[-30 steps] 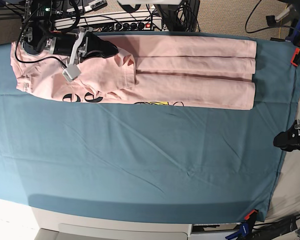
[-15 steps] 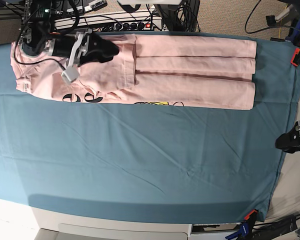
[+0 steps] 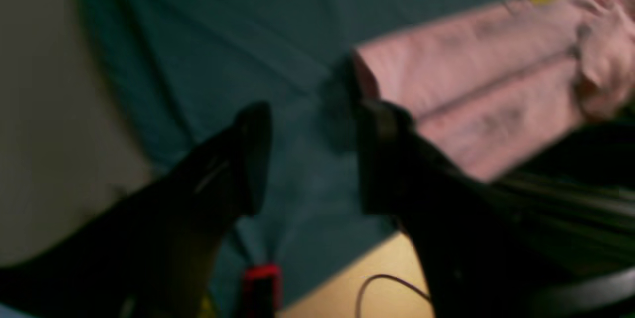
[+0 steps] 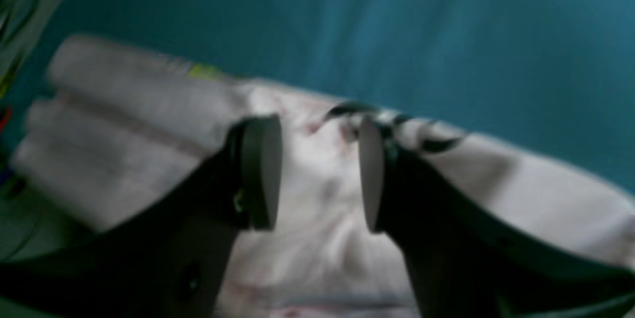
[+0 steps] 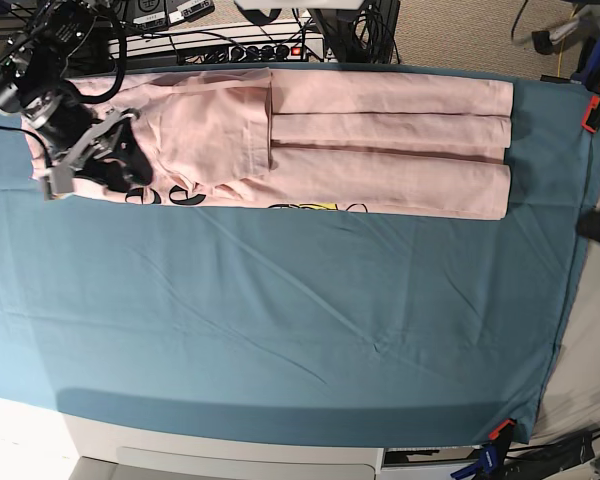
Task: Fold the T-shirt properly
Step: 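Grasp the hem end of the folded strip with the left gripper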
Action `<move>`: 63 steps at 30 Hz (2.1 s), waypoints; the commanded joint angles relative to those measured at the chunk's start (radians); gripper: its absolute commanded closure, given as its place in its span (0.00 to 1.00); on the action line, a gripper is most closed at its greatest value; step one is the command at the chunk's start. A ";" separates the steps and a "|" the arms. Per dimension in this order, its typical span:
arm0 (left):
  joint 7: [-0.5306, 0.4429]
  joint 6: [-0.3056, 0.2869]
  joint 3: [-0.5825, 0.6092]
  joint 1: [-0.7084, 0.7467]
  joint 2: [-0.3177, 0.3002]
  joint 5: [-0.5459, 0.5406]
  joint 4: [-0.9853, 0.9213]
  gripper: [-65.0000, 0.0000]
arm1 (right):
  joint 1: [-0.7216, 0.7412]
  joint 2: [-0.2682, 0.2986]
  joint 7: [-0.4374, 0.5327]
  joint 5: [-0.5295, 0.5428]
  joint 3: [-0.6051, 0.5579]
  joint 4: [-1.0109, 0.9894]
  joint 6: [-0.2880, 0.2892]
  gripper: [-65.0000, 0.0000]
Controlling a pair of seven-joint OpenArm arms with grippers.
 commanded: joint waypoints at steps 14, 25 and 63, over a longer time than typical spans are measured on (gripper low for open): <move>0.030 -0.006 -0.009 0.213 0.087 -0.017 0.012 0.49 | 0.014 0.006 0.209 -0.311 0.011 0.016 -0.067 0.59; -0.011 -0.002 -0.008 0.212 0.203 -0.017 0.068 0.46 | 0.014 -0.017 0.210 -0.321 0.011 0.016 -0.067 0.59; -0.101 -0.006 -0.010 0.174 0.457 0.016 0.067 0.83 | 0.014 -0.018 0.235 -0.394 0.011 0.016 -0.127 0.59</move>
